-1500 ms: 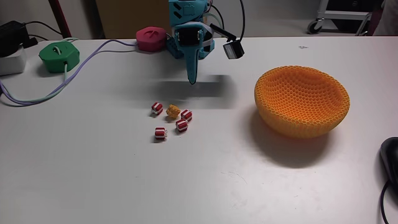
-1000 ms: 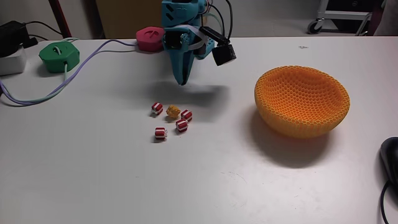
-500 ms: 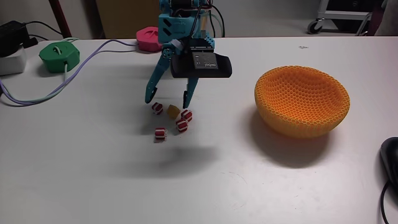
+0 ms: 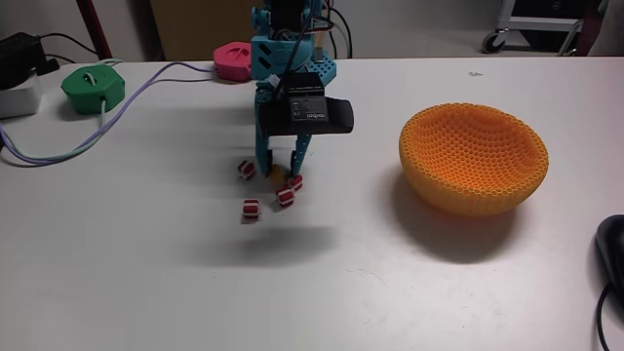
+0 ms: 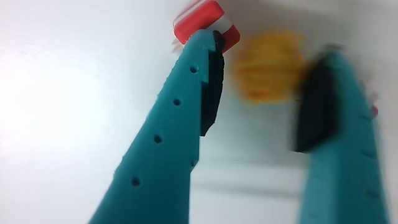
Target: Place cube pieces into the yellow basket
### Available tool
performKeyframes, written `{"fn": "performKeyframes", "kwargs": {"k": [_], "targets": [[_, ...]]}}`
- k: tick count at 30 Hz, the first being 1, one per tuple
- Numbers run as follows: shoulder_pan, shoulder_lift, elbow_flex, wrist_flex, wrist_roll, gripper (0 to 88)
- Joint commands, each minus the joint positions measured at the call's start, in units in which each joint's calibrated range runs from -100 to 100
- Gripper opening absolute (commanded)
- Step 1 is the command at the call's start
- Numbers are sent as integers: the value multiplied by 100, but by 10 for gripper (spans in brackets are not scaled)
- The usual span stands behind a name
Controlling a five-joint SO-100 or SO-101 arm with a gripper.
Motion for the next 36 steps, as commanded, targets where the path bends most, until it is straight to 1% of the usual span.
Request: {"fn": "performKeyframes", "kwargs": {"k": [1,9,13,15,18,19,22,27,30,36], "targets": [[140,51,26,25,73,0],[243,32,-262,25,283,0],[121,-82,-455,164,107,11],[37,-138,-609,303,132,65],[-74,-214,-831,425,239,201],[-112,-233,-927,486,244,229],[-242,-271,-1225,798,107,254],[-429,-280,-1659,1250,-29,279],[-578,-243,-1620,1433,-176,269],[-484,32,-1042,911,-112,266]]}}
